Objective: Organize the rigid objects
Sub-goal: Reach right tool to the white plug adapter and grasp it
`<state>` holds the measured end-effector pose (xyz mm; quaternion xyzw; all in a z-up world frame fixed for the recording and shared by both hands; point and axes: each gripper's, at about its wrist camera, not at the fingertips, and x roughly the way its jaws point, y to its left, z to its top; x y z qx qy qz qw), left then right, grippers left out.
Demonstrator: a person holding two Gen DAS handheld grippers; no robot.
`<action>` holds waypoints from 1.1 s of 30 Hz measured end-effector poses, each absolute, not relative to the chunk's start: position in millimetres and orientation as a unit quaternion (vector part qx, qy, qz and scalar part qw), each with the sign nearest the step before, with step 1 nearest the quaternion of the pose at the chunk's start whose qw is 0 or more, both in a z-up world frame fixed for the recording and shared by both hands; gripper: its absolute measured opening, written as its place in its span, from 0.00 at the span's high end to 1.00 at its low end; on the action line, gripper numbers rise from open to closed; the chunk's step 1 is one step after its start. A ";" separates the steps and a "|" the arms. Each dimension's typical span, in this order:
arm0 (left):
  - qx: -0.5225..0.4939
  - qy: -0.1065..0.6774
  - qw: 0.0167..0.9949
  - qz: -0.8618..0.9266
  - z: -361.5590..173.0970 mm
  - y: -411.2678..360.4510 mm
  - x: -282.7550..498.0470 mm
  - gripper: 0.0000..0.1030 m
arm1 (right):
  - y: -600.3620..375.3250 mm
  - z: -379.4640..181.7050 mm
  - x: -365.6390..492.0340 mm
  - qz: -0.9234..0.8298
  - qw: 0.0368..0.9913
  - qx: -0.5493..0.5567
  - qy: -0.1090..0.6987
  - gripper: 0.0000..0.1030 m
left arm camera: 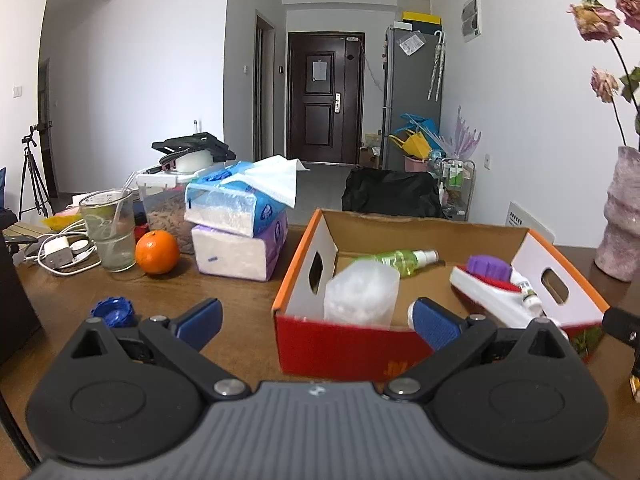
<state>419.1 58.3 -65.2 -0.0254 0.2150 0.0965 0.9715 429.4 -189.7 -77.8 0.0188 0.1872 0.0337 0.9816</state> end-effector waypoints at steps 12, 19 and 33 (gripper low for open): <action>-0.034 0.224 0.968 0.110 -72.2 71.5 374.5 0.00 | -214.6 -84.0 390.0 0.008 0.980 0.021 0.197 0.00; -0.050 0.227 0.966 0.116 -76.5 84.9 348.3 0.00 | -232.9 -87.2 369.3 -0.013 0.979 0.026 0.203 0.00; -0.055 0.241 0.961 0.126 -86.7 92.5 323.2 0.00 | -270.9 -101.2 349.6 -0.040 0.972 0.040 0.230 0.00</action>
